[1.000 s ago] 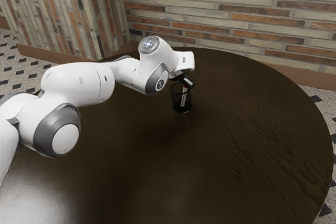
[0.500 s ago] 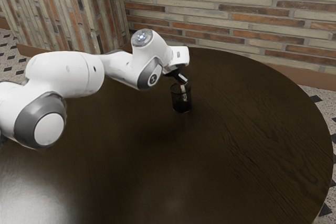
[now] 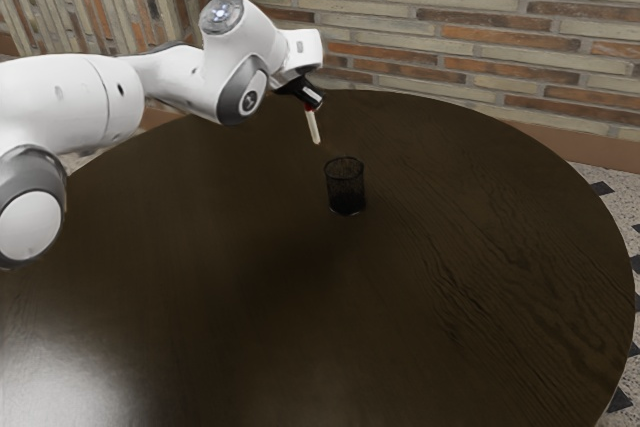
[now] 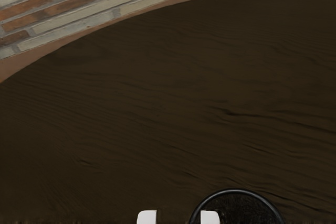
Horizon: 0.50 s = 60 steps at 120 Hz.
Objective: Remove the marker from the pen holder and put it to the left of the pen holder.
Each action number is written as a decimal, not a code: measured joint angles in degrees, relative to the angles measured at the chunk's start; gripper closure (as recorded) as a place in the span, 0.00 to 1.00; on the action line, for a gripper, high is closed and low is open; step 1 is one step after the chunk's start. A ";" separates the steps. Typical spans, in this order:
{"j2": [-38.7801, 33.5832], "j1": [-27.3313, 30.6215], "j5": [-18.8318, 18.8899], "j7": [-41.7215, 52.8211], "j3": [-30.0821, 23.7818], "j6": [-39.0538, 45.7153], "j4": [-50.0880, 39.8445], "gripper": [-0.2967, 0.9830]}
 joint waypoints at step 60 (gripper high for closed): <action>11.78 8.19 0.86 4.95 -0.05 0.93 11.51 0.82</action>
